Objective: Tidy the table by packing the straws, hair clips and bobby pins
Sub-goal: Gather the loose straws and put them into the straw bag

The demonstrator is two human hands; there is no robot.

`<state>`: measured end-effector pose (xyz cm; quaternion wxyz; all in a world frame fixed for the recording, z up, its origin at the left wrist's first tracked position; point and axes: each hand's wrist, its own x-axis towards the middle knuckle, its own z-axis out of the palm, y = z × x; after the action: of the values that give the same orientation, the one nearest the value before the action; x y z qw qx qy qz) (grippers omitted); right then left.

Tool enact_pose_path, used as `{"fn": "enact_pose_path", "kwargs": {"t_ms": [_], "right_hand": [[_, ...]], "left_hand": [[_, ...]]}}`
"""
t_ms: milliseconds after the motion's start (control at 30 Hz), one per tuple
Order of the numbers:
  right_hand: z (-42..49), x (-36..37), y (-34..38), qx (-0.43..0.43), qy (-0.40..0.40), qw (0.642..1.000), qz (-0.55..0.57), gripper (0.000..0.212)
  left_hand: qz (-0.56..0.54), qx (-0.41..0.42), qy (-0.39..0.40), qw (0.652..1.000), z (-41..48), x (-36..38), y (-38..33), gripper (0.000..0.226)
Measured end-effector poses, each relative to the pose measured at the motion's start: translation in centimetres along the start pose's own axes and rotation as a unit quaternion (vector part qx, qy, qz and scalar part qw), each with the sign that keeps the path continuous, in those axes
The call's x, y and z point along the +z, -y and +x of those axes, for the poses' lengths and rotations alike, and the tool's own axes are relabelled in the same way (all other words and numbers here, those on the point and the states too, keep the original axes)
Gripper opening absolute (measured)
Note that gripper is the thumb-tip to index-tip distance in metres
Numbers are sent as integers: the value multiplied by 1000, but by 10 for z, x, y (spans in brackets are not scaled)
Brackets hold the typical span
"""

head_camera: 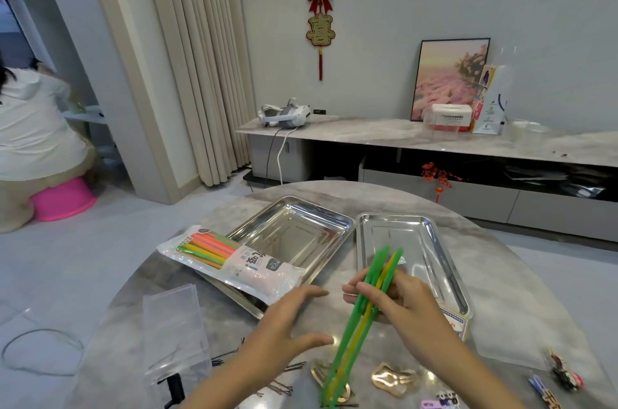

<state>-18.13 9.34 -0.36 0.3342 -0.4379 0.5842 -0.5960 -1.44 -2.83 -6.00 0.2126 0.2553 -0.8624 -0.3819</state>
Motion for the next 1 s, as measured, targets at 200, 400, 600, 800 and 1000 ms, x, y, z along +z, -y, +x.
{"fn": "enact_pose_path", "kwargs": {"t_ms": [200, 400, 600, 800, 1000], "right_hand": [[6, -7, -3, -4, -31, 997, -78, 10], [9, -10, -12, 3, -40, 989, -144, 7], [10, -17, -11, 45, -50, 988, -137, 6], [12, -30, -14, 84, -74, 987, -117, 9], [15, -36, -16, 118, -116, 986, -20, 9]], "left_hand": [[264, 24, 28, 964, 29, -42, 32, 85], [576, 56, 132, 805, 80, -57, 42, 106], [676, 5, 273, 685, 118, -40, 42, 89], [652, -16, 318, 689, 130, -33, 61, 90], [605, 10, 349, 715, 142, -34, 66, 116]]}}
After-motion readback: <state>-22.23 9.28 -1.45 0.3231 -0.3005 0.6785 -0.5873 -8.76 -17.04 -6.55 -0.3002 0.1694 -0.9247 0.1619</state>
